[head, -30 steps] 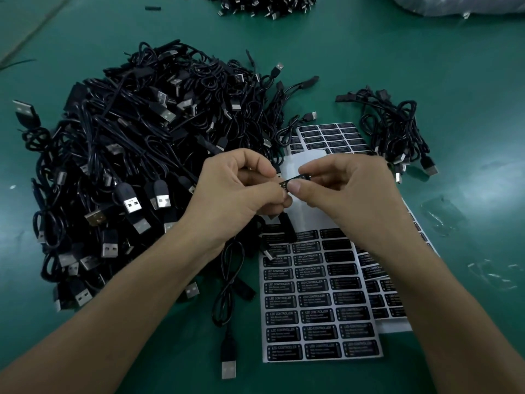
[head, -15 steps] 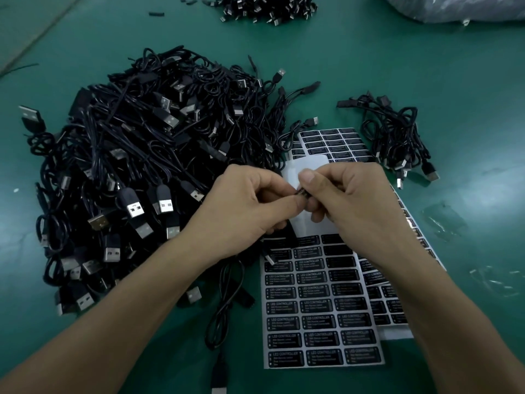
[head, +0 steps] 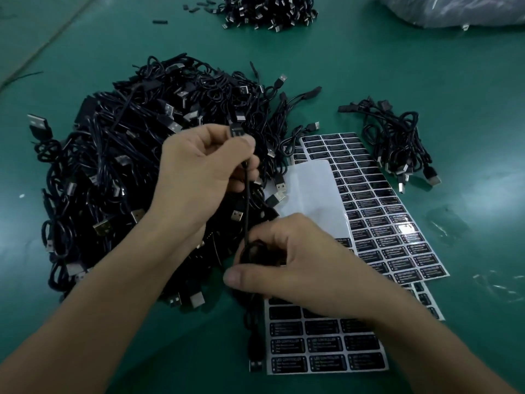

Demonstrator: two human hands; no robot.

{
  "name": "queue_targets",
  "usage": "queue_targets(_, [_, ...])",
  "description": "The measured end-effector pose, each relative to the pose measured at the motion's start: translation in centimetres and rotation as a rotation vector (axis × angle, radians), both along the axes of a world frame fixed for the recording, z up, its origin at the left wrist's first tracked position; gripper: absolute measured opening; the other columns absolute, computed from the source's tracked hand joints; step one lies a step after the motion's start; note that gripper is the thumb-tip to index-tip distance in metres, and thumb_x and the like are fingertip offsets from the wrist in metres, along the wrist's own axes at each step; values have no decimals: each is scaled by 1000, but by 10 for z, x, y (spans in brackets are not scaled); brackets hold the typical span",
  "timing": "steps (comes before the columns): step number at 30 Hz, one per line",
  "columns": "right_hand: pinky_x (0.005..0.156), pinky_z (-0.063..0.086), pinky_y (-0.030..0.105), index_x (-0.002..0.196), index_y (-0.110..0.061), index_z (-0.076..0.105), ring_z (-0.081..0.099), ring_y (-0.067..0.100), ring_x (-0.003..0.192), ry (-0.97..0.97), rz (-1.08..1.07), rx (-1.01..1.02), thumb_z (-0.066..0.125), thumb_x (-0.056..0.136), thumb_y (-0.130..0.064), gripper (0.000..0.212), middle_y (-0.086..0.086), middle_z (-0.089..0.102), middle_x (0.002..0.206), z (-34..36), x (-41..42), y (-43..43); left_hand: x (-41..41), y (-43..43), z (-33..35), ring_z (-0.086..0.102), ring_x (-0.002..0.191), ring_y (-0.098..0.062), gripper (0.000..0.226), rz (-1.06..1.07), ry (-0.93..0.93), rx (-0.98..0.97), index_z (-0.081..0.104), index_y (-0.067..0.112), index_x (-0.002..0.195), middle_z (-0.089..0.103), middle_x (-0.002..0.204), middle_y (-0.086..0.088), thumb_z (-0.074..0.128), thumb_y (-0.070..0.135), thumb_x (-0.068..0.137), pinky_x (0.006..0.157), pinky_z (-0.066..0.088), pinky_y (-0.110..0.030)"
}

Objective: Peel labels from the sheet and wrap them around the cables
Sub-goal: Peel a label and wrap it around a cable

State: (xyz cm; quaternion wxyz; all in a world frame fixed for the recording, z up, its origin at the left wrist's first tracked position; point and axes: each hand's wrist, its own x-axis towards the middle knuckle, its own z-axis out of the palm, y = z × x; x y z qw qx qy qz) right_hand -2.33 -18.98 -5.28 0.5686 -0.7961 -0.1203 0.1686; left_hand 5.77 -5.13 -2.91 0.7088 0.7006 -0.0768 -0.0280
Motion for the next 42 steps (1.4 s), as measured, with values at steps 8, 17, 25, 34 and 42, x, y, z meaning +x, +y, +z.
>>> queue_targets(8, [58, 51, 13, 84, -34, 75, 66, 3, 62, 19, -300, 181, 76, 65, -41, 20, -5, 72, 70, 25, 8, -62, 5, 7, 2, 71, 62, -19, 33, 31, 102, -228, 60, 15, 82, 73, 71, -7, 47, 34, 107, 50, 53, -26])
queue_targets(17, [69, 55, 37, 72, -21, 70, 61, 19, 65, -248, -1074, -274, 73, 88, -28, 18, -1, 67, 69, 15, 44, -119, 9, 8, 0, 60, 53, -13, 16, 65, 182, -225, 59, 13, 103, 66, 62, 0, 51, 27, 104, 48, 48, -25])
queue_targets(25, [79, 53, 40, 95, -6, 73, 63, 37, 90, -209, -1080, -701, 68, 91, -32, 27, 18, 70, 100, 28, 90, -147, 13, 9, 1, 42, 46, -10, 15, 98, 230, -268, 58, 15, 92, 50, 54, 4, 48, 19, 103, 42, 34, -24])
queue_targets(34, [83, 55, 26, 101, -16, 74, 67, 20, 89, -470, -773, -747, 60, 95, -26, 18, -2, 71, 94, 26, 75, -71, 13, 9, 2, 39, 43, -8, 19, 107, 244, -290, 58, 15, 91, 48, 51, 5, 46, 17, 105, 41, 32, -22])
queue_targets(42, [71, 44, 36, 114, -14, 56, 56, 20, 92, -357, -597, -647, 54, 101, -36, 26, 2, 56, 107, -2, 87, 9, 14, 9, 1, 37, 43, -8, 17, 98, 236, -298, 57, 15, 91, 45, 50, 6, 46, 17, 104, 40, 30, -21])
